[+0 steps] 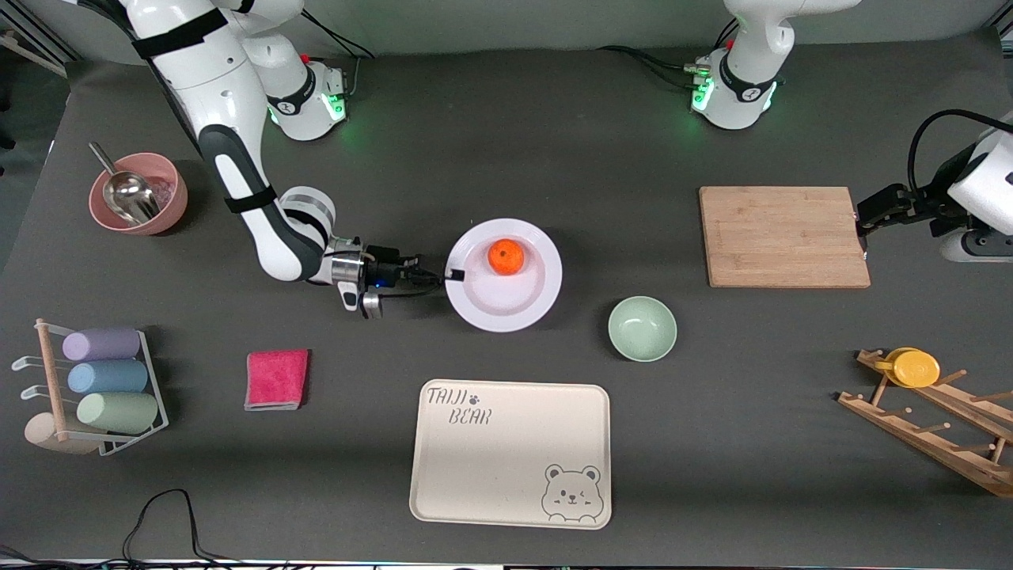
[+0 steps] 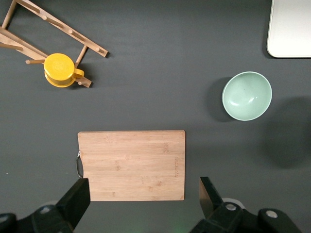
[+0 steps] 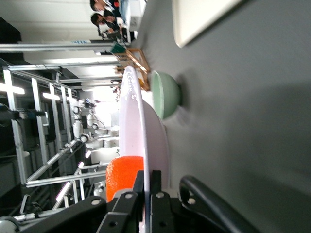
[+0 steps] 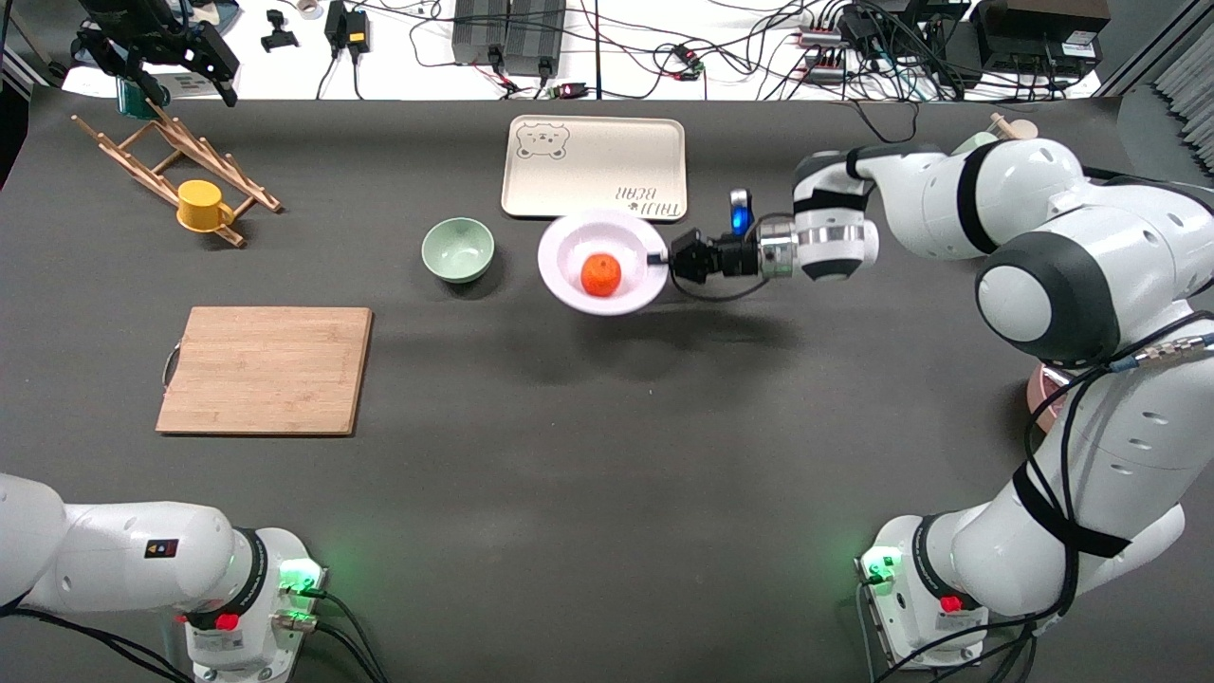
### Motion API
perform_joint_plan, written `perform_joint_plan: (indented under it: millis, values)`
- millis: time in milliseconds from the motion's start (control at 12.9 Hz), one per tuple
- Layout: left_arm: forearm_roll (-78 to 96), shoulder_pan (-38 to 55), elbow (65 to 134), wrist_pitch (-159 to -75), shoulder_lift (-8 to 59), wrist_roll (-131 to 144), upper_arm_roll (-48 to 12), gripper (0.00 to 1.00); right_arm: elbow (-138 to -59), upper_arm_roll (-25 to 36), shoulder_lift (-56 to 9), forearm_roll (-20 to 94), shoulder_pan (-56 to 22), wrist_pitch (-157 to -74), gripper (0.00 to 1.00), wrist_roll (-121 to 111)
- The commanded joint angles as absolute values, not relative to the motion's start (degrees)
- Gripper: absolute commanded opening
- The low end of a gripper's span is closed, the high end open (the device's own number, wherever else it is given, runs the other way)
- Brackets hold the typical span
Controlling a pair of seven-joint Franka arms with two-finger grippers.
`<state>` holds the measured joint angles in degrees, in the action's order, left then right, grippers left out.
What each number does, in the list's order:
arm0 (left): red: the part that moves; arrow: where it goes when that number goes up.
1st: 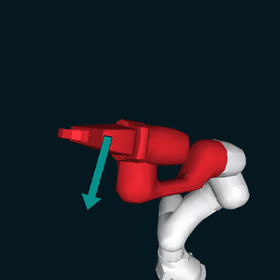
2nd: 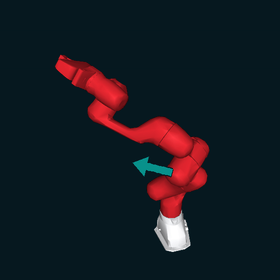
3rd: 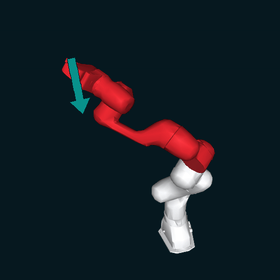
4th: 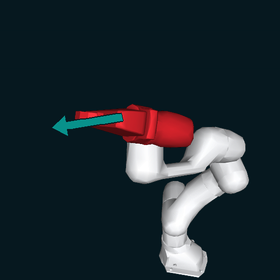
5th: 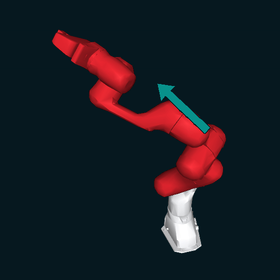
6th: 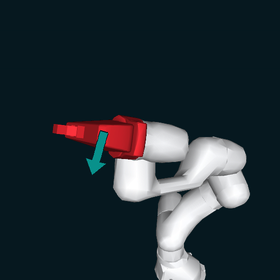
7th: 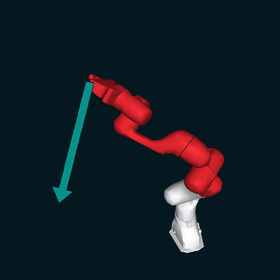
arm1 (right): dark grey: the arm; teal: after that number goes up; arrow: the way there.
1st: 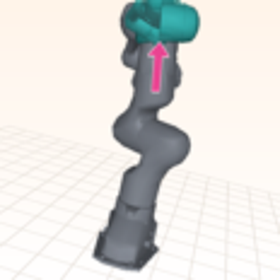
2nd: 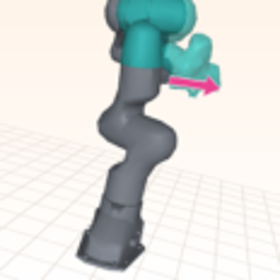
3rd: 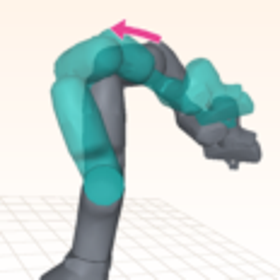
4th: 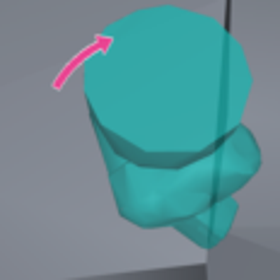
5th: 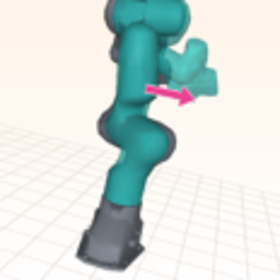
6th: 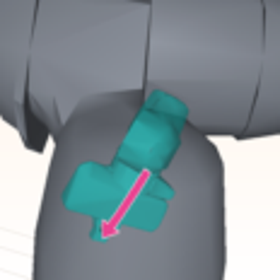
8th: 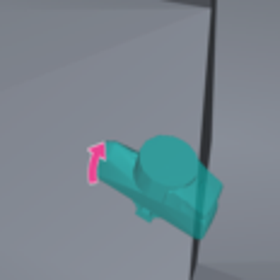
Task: Place orange and plate with both arms
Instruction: 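Slide the white plate by its rim onto the bear placemat with the right gripper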
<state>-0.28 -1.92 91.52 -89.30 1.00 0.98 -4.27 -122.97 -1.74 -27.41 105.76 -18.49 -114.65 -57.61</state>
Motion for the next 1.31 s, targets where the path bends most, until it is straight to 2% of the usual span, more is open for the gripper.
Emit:
perform_joint_plan:
  millis: [0, 541, 849, 1236]
  values:
    - [0.4, -1.0, 91.8, -88.1, -0.1, 0.2, -3.3, 1.0, -114.6, -1.5, -30.1, 104.2, -17.1, -113.6, 0.0, -50.9]
    - [0.4, -1.0, 91.6, -86.8, -0.3, 0.1, -3.3, 1.0, -88.8, 4.6, -45.6, 99.0, -17.1, -113.7, 0.0, -40.0]
    - [0.4, -1.0, 91.5, -86.3, -0.4, 0.2, -3.3, 1.0, -72.4, 4.9, -57.0, 97.7, -17.0, -117.1, 0.0, -34.6]
    - [0.4, -1.0, 91.5, -86.3, -0.4, 0.2, -3.3, 1.0, -59.7, 4.9, -67.3, 94.9, -17.1, -122.9, 0.0, -32.6]
